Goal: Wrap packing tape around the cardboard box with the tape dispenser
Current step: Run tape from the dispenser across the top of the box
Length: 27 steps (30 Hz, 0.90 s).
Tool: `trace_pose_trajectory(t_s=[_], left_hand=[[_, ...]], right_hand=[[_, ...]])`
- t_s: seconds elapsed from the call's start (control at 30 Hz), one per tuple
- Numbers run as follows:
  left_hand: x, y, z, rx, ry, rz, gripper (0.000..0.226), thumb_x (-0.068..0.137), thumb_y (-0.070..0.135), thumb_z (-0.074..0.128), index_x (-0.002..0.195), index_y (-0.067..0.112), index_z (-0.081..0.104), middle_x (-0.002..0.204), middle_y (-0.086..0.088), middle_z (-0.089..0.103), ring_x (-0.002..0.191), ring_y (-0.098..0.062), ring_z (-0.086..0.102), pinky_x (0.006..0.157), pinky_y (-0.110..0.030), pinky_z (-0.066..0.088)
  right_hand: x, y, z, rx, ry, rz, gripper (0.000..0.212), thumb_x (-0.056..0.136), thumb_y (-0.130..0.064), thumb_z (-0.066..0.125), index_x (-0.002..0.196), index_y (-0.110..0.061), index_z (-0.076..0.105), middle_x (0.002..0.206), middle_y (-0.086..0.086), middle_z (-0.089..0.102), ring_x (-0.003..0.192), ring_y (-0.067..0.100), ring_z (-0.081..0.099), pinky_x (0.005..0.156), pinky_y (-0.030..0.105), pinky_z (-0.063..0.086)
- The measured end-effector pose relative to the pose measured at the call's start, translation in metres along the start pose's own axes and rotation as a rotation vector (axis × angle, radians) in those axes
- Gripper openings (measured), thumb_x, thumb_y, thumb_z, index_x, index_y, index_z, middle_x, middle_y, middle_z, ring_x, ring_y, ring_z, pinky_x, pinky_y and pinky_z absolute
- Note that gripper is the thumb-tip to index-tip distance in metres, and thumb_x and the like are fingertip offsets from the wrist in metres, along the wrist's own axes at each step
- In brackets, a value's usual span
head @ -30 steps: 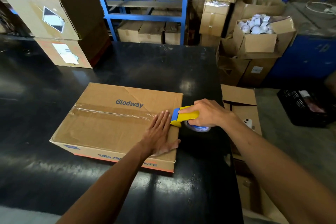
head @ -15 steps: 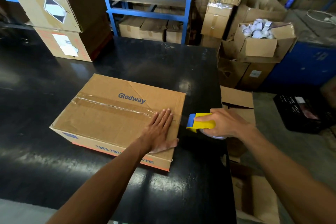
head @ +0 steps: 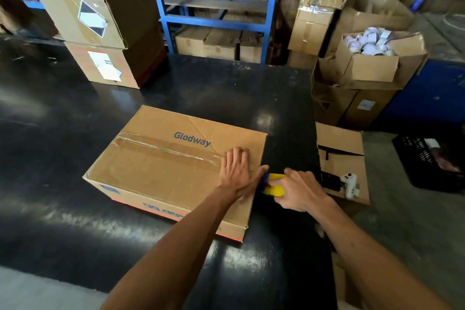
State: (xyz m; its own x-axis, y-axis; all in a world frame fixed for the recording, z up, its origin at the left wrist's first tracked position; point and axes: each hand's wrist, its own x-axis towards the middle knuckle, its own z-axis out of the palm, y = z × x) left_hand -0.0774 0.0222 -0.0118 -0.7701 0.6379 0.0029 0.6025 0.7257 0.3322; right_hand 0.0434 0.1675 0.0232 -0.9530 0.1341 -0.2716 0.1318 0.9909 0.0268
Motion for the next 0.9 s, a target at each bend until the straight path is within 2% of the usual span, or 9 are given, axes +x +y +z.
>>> trace_pose_trajectory(t_s=[0.07,0.13,0.23,0.33,0.4,0.57,0.67,0.8,0.9], left_hand=[[0.003,0.009,0.010,0.040,-0.063,-0.076,0.089,0.094,0.070,0.023,0.156,0.006,0.014,0.164,-0.019,0.008,0.151,-0.037,0.000,0.121,-0.048,-0.008],[0.004,0.009,0.016,0.088,-0.121,-0.085,0.088,0.097,0.064,0.025,0.156,0.004,0.000,0.164,-0.020,-0.010,0.150,-0.036,-0.015,0.120,-0.052,-0.013],[0.002,0.002,0.012,0.109,-0.146,-0.038,0.088,0.097,0.061,0.028,0.156,0.004,-0.003,0.164,-0.021,-0.012,0.150,-0.035,-0.017,0.121,-0.053,-0.009],[-0.003,-0.009,0.009,0.120,-0.165,0.035,0.090,0.096,0.062,0.031,0.157,0.006,-0.004,0.164,-0.019,-0.014,0.150,-0.033,-0.018,0.121,-0.050,-0.012],[-0.009,-0.021,0.004,0.135,-0.197,0.118,0.091,0.096,0.062,0.036,0.157,0.008,-0.004,0.164,-0.017,-0.013,0.151,-0.031,-0.017,0.120,-0.048,-0.012],[-0.020,-0.066,-0.018,0.184,-0.301,0.458,0.095,0.092,0.057,0.054,0.158,0.011,0.002,0.166,-0.015,-0.005,0.152,-0.031,-0.009,0.121,-0.046,-0.006],[-0.035,-0.094,-0.029,0.235,-0.382,0.629,0.096,0.088,0.054,0.060,0.159,0.018,0.005,0.167,-0.007,-0.005,0.152,-0.028,-0.010,0.118,-0.054,-0.008],[-0.066,-0.118,-0.034,0.307,-0.393,0.752,0.084,0.091,0.050,0.056,0.158,0.034,0.008,0.166,0.001,-0.010,0.150,-0.030,-0.020,0.113,-0.058,-0.018],[-0.080,-0.130,-0.030,0.311,-0.327,0.781,0.077,0.091,0.054,0.050,0.156,0.042,0.009,0.166,-0.006,-0.011,0.149,-0.032,-0.019,0.112,-0.061,-0.017]], right_hand=[[-0.006,0.011,-0.003,0.053,0.041,0.063,0.052,0.086,-0.056,0.054,0.137,-0.047,0.048,0.111,0.007,0.056,0.096,0.028,0.062,0.075,0.036,0.046],[-0.014,0.020,-0.004,0.141,0.103,0.133,0.051,0.084,-0.054,0.058,0.134,-0.046,0.052,0.107,0.007,0.057,0.097,0.028,0.062,0.076,0.036,0.048],[-0.019,0.029,-0.006,0.373,0.163,0.253,0.043,0.082,-0.050,0.063,0.125,-0.045,0.061,0.090,-0.003,0.055,0.088,0.024,0.062,0.070,0.032,0.046],[-0.020,0.030,-0.011,0.604,0.243,0.364,0.040,0.079,-0.050,0.067,0.118,-0.043,0.067,0.084,-0.009,0.065,0.082,0.017,0.063,0.070,0.034,0.050],[-0.021,0.024,-0.020,0.717,0.317,0.411,0.035,0.078,-0.049,0.069,0.111,-0.038,0.071,0.081,-0.009,0.068,0.080,0.013,0.063,0.069,0.031,0.047],[-0.020,-0.010,-0.052,0.959,0.438,0.434,0.042,0.077,-0.042,0.075,0.118,-0.042,0.069,0.099,-0.014,0.068,0.092,0.009,0.060,0.071,0.021,0.042],[-0.013,-0.040,-0.062,1.100,0.468,0.447,0.046,0.068,-0.047,0.078,0.114,-0.044,0.070,0.109,-0.015,0.069,0.100,0.008,0.062,0.077,0.019,0.046],[0.000,-0.082,-0.063,1.173,0.447,0.464,0.048,0.060,-0.050,0.079,0.108,-0.050,0.070,0.107,-0.018,0.071,0.101,0.006,0.063,0.090,0.025,0.052],[0.002,-0.109,-0.060,1.222,0.453,0.452,0.047,0.063,-0.046,0.081,0.109,-0.048,0.071,0.106,-0.020,0.071,0.103,0.005,0.063,0.091,0.024,0.050]])
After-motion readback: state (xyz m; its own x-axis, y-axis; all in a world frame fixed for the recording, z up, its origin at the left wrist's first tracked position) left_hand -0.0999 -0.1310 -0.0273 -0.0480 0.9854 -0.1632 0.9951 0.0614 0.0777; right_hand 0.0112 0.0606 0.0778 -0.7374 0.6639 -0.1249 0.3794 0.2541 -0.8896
